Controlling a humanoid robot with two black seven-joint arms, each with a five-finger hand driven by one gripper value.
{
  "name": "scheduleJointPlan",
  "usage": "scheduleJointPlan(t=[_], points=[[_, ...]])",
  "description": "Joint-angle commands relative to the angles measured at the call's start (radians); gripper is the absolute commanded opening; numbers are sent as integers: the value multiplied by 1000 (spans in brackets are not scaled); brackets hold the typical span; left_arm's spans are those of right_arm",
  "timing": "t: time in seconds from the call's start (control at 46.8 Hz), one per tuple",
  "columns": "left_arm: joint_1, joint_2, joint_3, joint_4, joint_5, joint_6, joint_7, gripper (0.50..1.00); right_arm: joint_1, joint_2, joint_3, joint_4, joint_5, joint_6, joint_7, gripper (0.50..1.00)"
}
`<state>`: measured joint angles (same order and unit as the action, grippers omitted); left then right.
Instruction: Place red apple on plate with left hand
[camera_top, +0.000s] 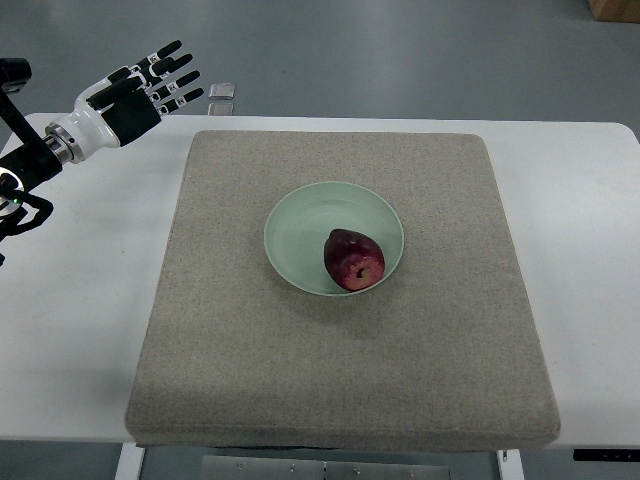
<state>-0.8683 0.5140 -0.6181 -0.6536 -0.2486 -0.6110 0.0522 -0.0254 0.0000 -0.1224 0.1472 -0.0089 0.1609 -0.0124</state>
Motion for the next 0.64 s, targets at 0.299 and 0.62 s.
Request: scheduleJointPlan(t=[0.299, 0.62], points=[[-3, -2, 0, 0, 0, 0, 0, 999, -4, 0, 0, 2, 0, 0, 0, 964], [-5, 0, 1, 0, 2, 0, 2, 999, -10, 0, -2, 12, -3, 0, -8, 964]])
